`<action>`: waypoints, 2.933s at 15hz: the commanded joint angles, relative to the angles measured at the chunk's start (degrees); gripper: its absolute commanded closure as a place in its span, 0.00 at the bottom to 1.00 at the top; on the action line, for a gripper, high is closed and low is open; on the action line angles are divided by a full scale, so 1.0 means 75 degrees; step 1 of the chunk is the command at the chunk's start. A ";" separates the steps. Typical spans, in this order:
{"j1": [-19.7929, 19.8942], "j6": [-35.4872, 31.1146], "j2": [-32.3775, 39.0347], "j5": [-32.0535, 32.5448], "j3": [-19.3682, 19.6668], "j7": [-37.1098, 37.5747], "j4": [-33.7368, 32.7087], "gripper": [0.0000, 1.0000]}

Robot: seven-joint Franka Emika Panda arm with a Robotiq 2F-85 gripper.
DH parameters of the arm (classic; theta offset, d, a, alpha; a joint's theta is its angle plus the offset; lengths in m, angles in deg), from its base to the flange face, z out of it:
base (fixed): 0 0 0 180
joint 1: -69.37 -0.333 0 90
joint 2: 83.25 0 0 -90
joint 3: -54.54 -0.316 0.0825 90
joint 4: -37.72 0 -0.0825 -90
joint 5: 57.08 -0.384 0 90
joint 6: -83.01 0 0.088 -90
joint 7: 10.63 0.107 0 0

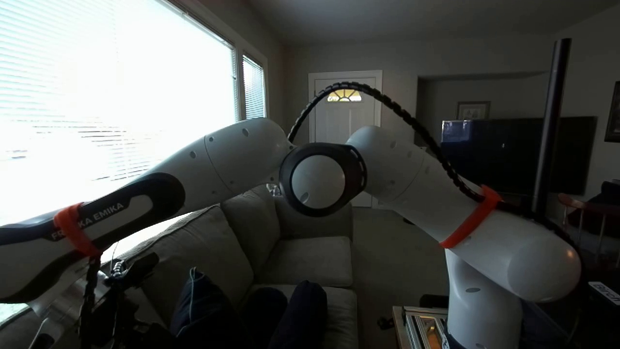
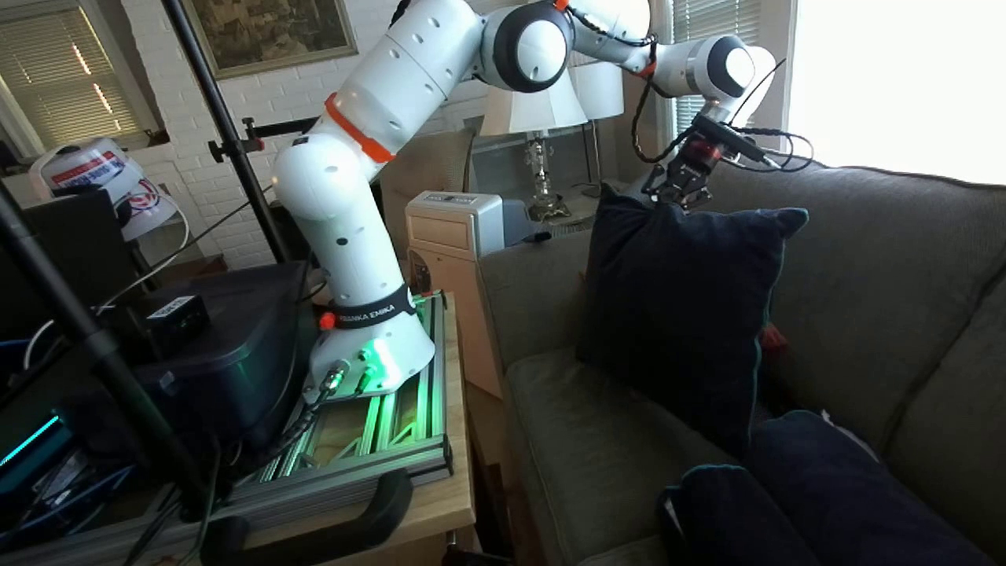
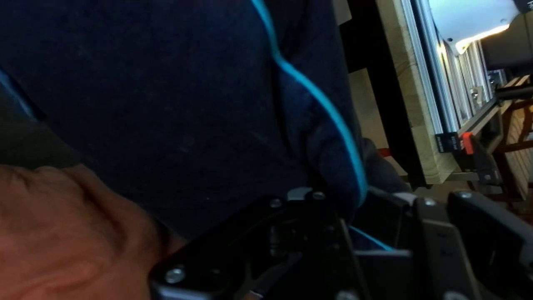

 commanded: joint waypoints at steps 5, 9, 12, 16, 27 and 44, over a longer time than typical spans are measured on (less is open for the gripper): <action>-0.0517 0.0216 -0.0156 0.0108 -0.0143 -0.0155 0.0090 0.98; -0.0747 0.0212 -0.0145 0.0141 -0.0215 -0.0303 0.0207 0.98; -0.0843 0.0049 -0.0101 0.0010 -0.0291 -0.0262 0.0300 0.98; -0.0824 -0.0473 0.0032 -0.0329 -0.0420 0.0023 0.0439 0.98; -0.0770 -0.2662 0.0084 -0.0865 -0.0429 0.1205 0.1062 0.27; -0.0288 -0.5424 -0.0630 -0.0698 0.0091 0.4270 0.1340 0.00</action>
